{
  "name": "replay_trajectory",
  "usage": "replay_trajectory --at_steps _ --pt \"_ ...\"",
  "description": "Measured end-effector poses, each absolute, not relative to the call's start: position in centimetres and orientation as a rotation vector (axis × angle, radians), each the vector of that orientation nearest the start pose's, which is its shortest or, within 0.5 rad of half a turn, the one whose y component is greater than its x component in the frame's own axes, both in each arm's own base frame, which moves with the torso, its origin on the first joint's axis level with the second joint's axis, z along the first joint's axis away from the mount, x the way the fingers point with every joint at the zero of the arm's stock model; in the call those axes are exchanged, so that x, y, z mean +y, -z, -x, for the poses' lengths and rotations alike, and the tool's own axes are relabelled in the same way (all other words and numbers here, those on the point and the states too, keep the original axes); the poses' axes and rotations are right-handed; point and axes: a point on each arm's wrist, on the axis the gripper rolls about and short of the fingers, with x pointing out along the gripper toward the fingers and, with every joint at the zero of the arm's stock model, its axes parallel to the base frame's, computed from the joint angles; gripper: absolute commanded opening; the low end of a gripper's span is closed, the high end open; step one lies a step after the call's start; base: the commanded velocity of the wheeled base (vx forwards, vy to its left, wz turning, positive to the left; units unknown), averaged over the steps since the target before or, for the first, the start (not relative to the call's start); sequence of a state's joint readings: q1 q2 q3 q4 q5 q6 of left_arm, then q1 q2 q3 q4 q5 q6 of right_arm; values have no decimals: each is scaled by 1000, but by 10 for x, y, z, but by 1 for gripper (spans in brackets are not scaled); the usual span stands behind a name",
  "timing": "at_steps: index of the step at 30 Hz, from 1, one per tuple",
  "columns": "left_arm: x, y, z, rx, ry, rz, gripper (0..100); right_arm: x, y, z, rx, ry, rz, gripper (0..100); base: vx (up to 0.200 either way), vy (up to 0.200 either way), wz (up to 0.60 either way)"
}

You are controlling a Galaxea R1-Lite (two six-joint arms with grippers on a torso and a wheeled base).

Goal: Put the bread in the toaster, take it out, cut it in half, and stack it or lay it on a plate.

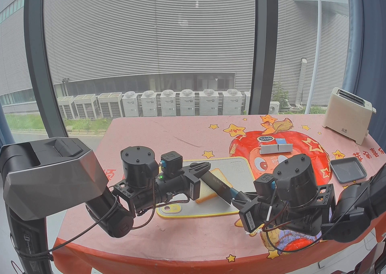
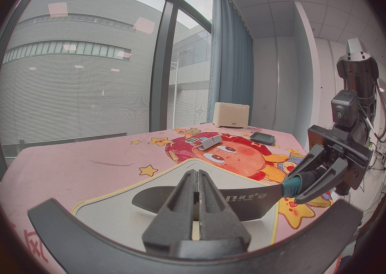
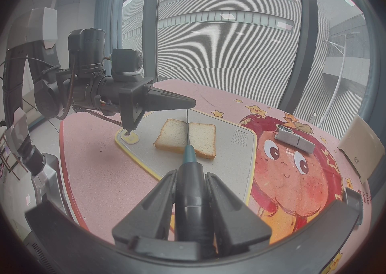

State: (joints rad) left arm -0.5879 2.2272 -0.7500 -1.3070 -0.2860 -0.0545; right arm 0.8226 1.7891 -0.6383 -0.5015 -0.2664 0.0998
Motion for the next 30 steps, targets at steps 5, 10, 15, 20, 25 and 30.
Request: replay_trajectory --at_steps 5,10,15,20,25,30 --pt "-213 -51 -306 204 869 23 0 204 -106 -197 583 -506 246 0 0 0 0" --pt "-213 -50 -303 214 873 20 0 200 -108 -194 611 -501 261 0 0 0 0" --pt "-212 -52 -301 213 873 21 0 199 -113 -195 605 -494 252 0 0 0 0" --pt "-207 -49 -294 258 872 15 0 197 -115 -199 590 -458 248 0 0 0 0" --pt "-204 -59 -291 214 872 22 0 198 -116 -199 580 -456 245 0 0 0 0" --pt "-202 -64 -289 198 872 24 0 198 -115 -198 582 -459 248 0 0 0 0"
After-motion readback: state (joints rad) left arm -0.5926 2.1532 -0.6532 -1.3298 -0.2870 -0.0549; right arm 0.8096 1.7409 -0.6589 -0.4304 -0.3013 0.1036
